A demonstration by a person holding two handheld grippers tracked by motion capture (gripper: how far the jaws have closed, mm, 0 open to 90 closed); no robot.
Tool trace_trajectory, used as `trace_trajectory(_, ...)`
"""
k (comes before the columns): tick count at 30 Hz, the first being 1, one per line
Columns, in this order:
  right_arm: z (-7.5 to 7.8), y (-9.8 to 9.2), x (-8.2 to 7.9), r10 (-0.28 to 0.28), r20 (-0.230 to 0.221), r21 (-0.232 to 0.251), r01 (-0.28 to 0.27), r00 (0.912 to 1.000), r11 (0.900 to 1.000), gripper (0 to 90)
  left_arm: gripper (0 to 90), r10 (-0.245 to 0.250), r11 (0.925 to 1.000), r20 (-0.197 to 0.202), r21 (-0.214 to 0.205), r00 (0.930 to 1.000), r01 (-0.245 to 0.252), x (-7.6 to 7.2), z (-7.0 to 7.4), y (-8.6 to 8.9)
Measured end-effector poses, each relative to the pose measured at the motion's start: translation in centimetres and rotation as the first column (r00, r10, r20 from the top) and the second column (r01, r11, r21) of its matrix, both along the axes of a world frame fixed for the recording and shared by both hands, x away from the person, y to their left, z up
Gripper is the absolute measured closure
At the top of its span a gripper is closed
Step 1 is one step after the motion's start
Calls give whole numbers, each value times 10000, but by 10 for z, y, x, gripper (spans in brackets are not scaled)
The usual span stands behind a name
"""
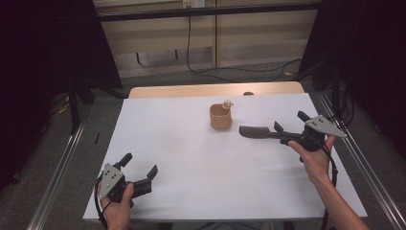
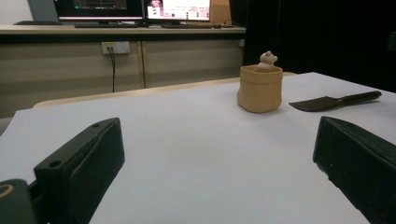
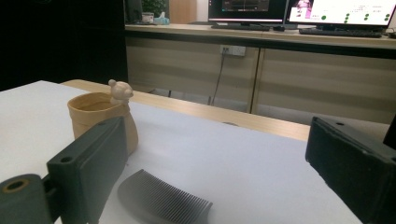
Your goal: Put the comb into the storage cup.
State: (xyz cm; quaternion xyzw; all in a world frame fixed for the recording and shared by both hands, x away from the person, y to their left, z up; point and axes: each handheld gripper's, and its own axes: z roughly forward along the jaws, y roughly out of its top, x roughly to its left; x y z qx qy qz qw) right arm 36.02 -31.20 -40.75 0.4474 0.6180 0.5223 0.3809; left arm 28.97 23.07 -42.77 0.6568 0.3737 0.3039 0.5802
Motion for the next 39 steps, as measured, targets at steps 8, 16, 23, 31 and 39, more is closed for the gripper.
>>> trace_trajectory(8, -3, 0, 8, -21, -1, 116, 21, 10000, 9999, 101, 21, -1, 10000, 6, 81, 10000, 1, 0, 0, 0)
trace_trajectory(16, 5, -5, 26, -325, 27, -162, 325, 9995, 9993, 163, 21, -49, 10000, -8, 16, 10000, 49, 1, 0, -2)
trace_trajectory(23, -8, -3, 37, -336, -195, -49, 335, 9992, 9994, 283, 21, -115, 9999, 5, 84, 9999, 115, 1, 0, -2)
trace_trajectory(31, -10, -7, 37, -315, -227, 233, 320, 9992, 9992, 443, 21, -174, 9998, 21, 72, 9998, 174, 0, 0, -3)
trace_trajectory(39, -12, -12, 38, 17, -359, 430, -2, 9994, 9991, 660, 21, -117, 9998, 11, 159, 9999, 117, 1, 0, -2)
